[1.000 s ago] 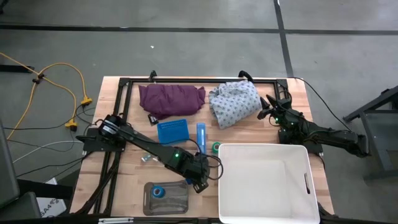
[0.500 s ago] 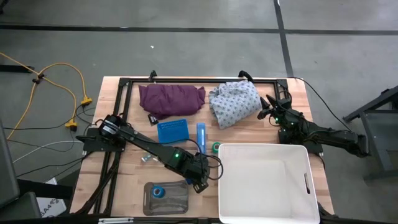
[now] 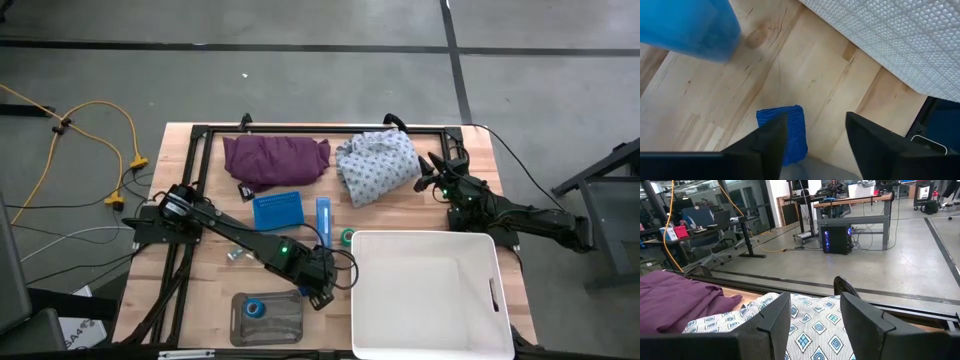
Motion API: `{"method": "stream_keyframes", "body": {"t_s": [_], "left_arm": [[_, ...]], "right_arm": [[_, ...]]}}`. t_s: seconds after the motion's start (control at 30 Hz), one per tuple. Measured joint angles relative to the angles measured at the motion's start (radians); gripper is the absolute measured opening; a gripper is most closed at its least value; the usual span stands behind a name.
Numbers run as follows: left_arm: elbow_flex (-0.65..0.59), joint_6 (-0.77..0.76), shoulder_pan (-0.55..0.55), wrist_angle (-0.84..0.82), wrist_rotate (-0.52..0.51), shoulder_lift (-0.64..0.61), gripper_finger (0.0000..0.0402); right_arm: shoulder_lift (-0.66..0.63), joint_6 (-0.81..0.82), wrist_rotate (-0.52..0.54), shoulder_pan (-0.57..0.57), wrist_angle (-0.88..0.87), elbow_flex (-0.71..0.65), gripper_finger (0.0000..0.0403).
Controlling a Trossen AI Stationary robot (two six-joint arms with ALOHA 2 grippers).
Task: Pick & Place Medicine items
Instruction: Put the blue bandage into the black bin
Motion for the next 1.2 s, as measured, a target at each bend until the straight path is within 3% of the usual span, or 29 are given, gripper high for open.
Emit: {"method": "stream_keyframes", "body": {"t_s": [0.2, 0.4, 1.2], "left_arm": [[0.000, -0.030, 0.000, -0.010, -0.001, 0.000, 0.0257], [0.000, -0.052, -0.010, -0.040, -0.002, 0.000, 0.0287], [-0.001, -0.044, -0.034, -0.079, -0.001, 0.050, 0.0292]], "right_arm": [[0.000, 0.000, 0.000, 0.000, 0.000, 0.000, 0.0160], [0.000, 0.000, 0.000, 0.000, 0.000, 0.000, 0.0160], [0.000, 0.000, 0.000, 0.000, 0.000, 0.000, 0.0160]]}}
